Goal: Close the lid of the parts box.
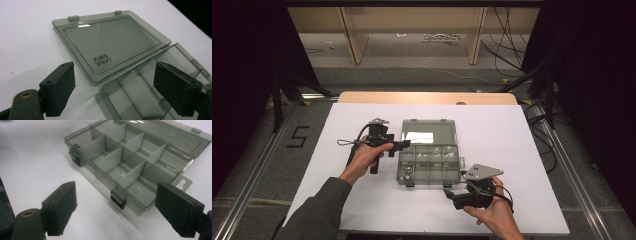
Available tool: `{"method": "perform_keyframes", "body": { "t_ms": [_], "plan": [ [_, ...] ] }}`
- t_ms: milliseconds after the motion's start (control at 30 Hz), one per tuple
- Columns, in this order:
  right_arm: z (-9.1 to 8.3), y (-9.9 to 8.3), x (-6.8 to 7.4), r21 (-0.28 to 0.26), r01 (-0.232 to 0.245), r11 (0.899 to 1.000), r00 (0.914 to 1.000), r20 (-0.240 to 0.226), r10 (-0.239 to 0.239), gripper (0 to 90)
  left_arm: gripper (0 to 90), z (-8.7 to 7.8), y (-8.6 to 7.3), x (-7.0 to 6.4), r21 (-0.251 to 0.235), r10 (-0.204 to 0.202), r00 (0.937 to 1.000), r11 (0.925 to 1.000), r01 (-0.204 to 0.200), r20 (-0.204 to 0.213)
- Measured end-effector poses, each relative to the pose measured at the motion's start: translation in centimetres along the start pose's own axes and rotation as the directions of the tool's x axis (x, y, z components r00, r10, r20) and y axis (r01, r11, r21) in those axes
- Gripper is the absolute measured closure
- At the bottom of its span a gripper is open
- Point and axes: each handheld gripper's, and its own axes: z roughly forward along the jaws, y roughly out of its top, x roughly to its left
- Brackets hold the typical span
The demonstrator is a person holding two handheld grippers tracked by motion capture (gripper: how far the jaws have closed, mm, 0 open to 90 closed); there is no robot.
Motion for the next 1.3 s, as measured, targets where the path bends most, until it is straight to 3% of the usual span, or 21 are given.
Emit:
{"method": "perform_keyframes", "body": {
  "t_ms": [367,400,433,867,967,1133,1300],
  "plan": [
    [-0.2,-0.2,-0.5,-0.011,-0.004,1.000,0.9999,0.014,0.004,18.7,17.9,1.0,0.9,0.8,0.039,-0.046,0.9989,0.9982,0.046,-0.004],
    [-0.2,-0.2,-0.5,-0.008,-0.014,1.000,0.9998,0.012,0.014,18.7,17.9,1.0,0.8,0.8,0.043,-0.054,0.9985,0.9976,0.054,-0.003],
    [-0.2,-0.2,-0.5,-0.012,-0.008,1.000,0.9999,0.014,0.008,18.7,17.9,1.0,0.8,0.9,0.067,-0.037,0.9993,0.9970,0.037,-0.004],
    [-0.1,0.1,-1.7,-0.018,-0.037,0.999,0.9989,0.027,0.038,19.0,17.1,2.6,0.3,1.3,0.111,-0.104,0.9944,0.9886,0.102,0.018],
    [0.0,0.2,-1.9,-0.016,-0.023,1.000,0.9995,0.020,0.023,19.0,16.8,2.9,0.1,1.2,0.126,-0.098,0.9951,0.9875,0.095,0.014],
    [0.1,0.3,-2.0,-0.014,-0.038,0.999,0.9990,0.022,0.038,19.4,16.7,3.1,0.1,1.4,0.133,-0.111,0.9936,0.9854,0.107,0.023],
    [0.1,0.9,-3.4,-0.033,-0.048,0.998,0.9984,0.027,0.049,19.3,16.7,3.3,0.0,1.7,0.143,-0.124,0.9920,0.9825,0.119,0.025]
  ]
}}
